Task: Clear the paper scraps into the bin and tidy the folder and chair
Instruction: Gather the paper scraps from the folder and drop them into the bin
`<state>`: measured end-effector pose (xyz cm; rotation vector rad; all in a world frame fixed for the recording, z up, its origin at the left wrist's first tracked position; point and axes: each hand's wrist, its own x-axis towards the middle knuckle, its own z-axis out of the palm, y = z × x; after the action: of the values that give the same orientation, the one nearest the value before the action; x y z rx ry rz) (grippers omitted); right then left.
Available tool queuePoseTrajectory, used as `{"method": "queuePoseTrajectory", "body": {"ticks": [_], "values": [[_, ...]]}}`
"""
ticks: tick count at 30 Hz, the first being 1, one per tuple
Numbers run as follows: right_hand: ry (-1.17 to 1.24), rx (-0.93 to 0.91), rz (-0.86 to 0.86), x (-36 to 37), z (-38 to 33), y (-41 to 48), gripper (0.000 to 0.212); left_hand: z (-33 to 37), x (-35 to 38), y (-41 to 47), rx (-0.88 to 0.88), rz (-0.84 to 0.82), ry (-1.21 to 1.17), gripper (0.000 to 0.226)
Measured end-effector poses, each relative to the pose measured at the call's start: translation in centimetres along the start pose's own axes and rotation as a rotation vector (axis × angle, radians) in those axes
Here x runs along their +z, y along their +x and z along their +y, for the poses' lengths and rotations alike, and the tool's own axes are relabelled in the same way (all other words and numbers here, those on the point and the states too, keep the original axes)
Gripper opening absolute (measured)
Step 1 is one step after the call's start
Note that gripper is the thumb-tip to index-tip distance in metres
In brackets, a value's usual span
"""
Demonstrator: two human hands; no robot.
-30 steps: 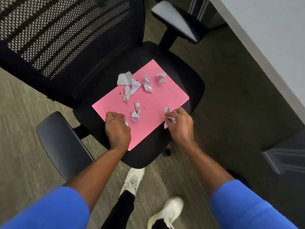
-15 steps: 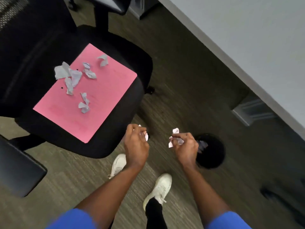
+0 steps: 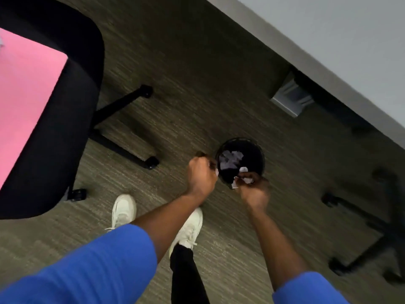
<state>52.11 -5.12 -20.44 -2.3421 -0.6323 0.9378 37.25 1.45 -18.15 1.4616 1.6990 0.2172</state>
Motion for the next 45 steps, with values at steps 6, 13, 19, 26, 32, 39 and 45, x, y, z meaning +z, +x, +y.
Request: {"method": "queuePoseTrajectory", "body": {"ticks": [6, 13, 19, 26, 32, 39, 45], "values": [[-0.081, -0.022, 0.018, -1.2, 4.1, 5.4, 0.009, 2.2, 7.3, 1.7, 0.039, -0.080, 0.017, 0.022], [0.034, 0.129, -0.144, -0.9, 5.6, 9.8, 0.023, 2.2, 12.5, 4.8, 0.021, -0.234, -0.035, 0.029], [0.031, 0.137, -0.124, -1.4, 6.2, 10.0, 0.029, 1.7, 12.5, 5.7, 0.072, -0.383, 0.040, 0.043], [-0.035, 0.071, -0.145, -0.1, 2.9, 5.9, 0.038, 1.4, 6.0, 2.8, 0.023, -0.370, 0.057, 0.033], [-0.102, -0.079, -0.151, 3.1, -3.9, 1.0, 0.050, -0.6, -3.5, 0.2, -0.116, -0.062, -0.070, 0.018], [-0.176, -0.264, -0.308, 6.5, -13.6, -4.3, 0.057, -6.1, -17.4, -2.9, -0.110, 0.322, -0.197, 0.020], [-0.251, -0.590, -0.427, 11.1, -23.1, -9.6, 0.059, -11.0, -29.2, -4.3, -0.158, 0.735, 0.038, 0.022]]}}
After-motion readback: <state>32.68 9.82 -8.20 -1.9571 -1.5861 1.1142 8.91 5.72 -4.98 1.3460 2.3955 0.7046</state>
